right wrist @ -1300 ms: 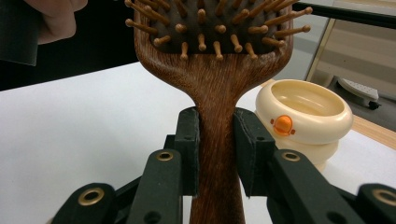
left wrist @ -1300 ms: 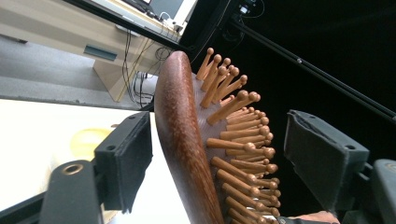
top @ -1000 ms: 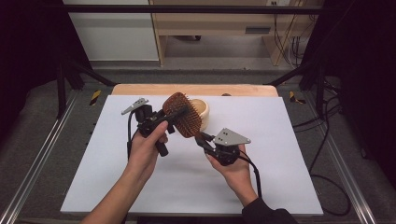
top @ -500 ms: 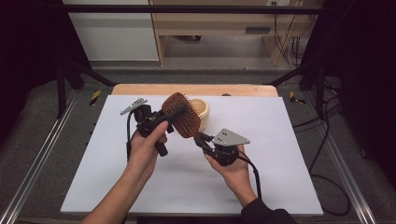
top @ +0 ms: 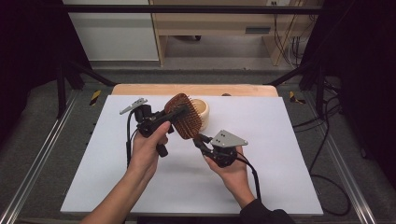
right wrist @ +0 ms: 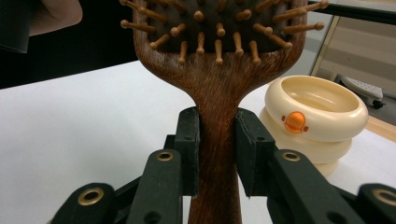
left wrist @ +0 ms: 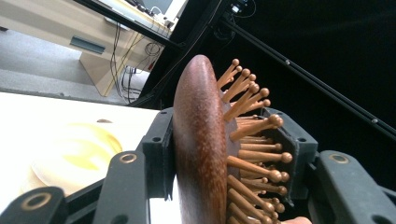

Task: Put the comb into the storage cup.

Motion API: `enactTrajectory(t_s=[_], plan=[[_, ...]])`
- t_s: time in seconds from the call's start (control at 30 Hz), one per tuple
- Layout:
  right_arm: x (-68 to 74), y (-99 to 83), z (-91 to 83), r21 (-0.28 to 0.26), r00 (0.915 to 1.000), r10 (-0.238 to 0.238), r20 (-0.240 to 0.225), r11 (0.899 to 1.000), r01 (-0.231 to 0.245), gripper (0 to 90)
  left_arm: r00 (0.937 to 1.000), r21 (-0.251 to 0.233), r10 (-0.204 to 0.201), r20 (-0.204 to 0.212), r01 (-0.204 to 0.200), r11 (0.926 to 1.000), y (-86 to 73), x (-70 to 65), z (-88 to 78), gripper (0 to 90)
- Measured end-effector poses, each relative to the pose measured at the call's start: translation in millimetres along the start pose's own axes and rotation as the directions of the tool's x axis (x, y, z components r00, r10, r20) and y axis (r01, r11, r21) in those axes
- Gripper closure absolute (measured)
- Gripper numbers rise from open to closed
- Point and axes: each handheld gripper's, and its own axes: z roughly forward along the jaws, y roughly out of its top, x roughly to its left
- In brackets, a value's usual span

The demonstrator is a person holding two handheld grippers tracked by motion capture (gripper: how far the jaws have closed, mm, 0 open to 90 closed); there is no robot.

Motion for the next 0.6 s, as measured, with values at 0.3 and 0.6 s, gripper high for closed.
enactTrajectory(t_s=[0.3,0.6], plan=[[-0.4,-2.6,2.5,-0.001,0.9997,0.019,-0.016,1.0,-0.019,72.2,0.9997,0.004,0.023,-0.01,-0.023,0.9997,-1.3,-1.9,0.1,50.5],[-2.9,-5.0,3.4,0.003,0.9985,0.042,-0.035,0.999,-0.042,72.1,0.9993,0.008,0.036,-0.007,-0.036,0.9993,-2.7,-2.9,1.4,50.7]])
